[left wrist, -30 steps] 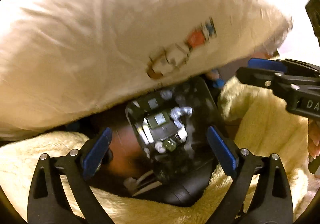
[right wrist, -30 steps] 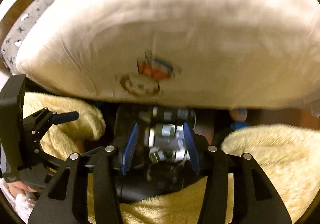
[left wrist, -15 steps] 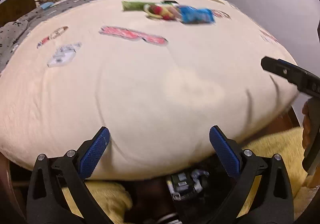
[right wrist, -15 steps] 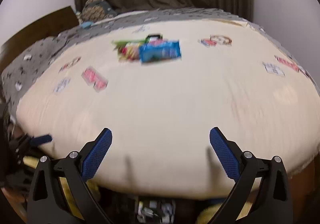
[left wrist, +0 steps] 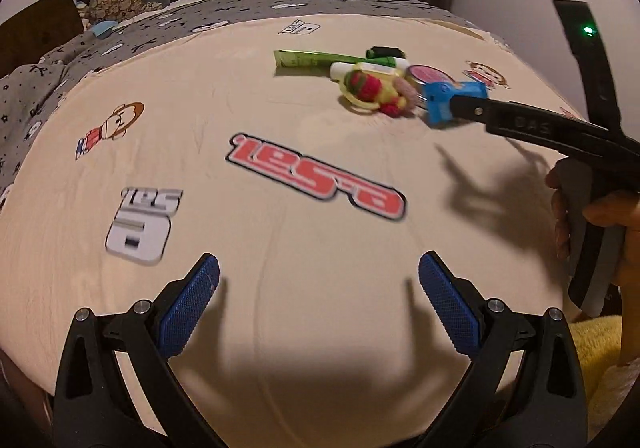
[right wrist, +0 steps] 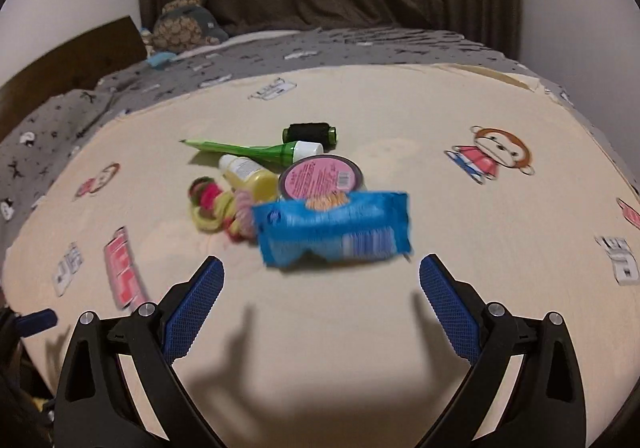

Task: Collect trash
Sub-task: 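Raise both open tools back over the remaining items on the bed, then grasp the pipe-cleaner hair ties with the left tool while the right tool grasps the blue snack packet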

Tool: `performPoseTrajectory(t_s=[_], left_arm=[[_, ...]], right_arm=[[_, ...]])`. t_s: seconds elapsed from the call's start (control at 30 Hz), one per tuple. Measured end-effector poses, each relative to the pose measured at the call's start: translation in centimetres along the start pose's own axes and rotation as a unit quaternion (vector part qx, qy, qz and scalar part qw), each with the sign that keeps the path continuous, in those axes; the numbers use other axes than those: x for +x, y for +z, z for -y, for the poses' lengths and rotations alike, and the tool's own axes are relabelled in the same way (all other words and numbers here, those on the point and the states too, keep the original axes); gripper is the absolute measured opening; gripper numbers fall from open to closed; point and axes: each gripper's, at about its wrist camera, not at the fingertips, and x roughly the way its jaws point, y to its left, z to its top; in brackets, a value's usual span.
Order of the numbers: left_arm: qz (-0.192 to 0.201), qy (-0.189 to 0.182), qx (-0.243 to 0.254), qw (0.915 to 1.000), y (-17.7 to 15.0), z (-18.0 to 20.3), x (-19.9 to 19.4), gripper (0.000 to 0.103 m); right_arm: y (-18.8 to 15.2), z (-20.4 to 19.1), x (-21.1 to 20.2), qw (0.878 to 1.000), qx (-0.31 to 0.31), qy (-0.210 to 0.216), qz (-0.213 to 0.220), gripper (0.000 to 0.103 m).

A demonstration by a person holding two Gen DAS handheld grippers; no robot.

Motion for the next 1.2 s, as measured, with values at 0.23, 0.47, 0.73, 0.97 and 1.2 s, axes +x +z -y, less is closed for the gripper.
performPoseTrajectory(t_s=[0.23, 0.47, 0.73, 0.97, 1.2], left_arm=[[0.0, 0.001, 0.013, 0.9999, 2.8, 0.0, 2.1, 0.095], [-0.007, -0.014, 0.005, 0.9999, 5.6, 0.4, 5.0, 0.094], [0.003, -0.038, -0.003, 0.9993, 9.7, 3.1, 7.7, 0.094], [-0.002, -0.04, 0.001, 0.9992, 12.1, 4.9, 10.5, 0.093], [-0.01, -0.047, 0.005, 0.9988, 12.5, 5.3, 11.8, 0.055]], right_arm=[[1.2, 0.6, 3.1, 0.999, 0.01, -0.011, -0.042, 0.099], [1.1, 2.0, 3.2, 0.998, 0.017, 0.0, -0.053, 0.058], [0.1, 3.4, 2.0, 0.998, 0.014, -0.003, -0.062, 0.024], [-0.4, 4.2, 1.0, 0.998, 0.008, 0.001, -0.063, 0.023], [-1.4, 4.2, 0.3, 0.998, -0.002, -0.002, -0.058, 0.023]])
